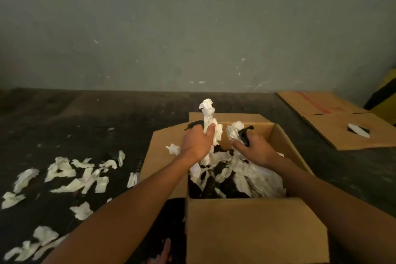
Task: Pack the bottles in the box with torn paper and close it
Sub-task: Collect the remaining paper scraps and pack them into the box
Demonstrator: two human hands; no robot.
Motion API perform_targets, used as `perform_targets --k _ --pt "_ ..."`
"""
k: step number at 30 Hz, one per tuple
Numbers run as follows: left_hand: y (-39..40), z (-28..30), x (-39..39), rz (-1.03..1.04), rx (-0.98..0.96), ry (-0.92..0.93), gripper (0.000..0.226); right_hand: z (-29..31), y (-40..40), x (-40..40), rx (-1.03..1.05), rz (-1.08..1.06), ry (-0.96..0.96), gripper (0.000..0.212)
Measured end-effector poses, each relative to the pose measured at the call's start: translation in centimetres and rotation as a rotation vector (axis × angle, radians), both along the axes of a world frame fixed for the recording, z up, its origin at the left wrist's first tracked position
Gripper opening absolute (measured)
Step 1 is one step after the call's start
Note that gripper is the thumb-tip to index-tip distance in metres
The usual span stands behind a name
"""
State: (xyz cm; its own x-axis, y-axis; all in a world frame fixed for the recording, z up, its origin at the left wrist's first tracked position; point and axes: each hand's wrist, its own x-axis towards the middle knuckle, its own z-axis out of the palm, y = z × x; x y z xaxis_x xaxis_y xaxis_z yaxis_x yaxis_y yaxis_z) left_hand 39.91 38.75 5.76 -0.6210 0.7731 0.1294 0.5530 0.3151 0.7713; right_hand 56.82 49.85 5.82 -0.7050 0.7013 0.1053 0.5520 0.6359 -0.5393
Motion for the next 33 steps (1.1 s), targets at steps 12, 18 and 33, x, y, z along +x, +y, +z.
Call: perform_targets --k 12,18,33 --pt "3.8 -4.7 2.7 -0.157 -0.465 -0.385 0.071 -1.8 4.7 3.9 -0.214 0.274 -0.387 0.061" --pt "2.8 -6.9 3.8 -0.378 -0.681 -0.027 0.071 -5.8 5.6 4.4 -0.229 0.282 -0.580 0.074" --pt "4.8 -6.2 3.8 -0.267 -0.723 0.203 0.069 -5.9 8.7 1.8 -0.231 0.208 -0.795 0.075"
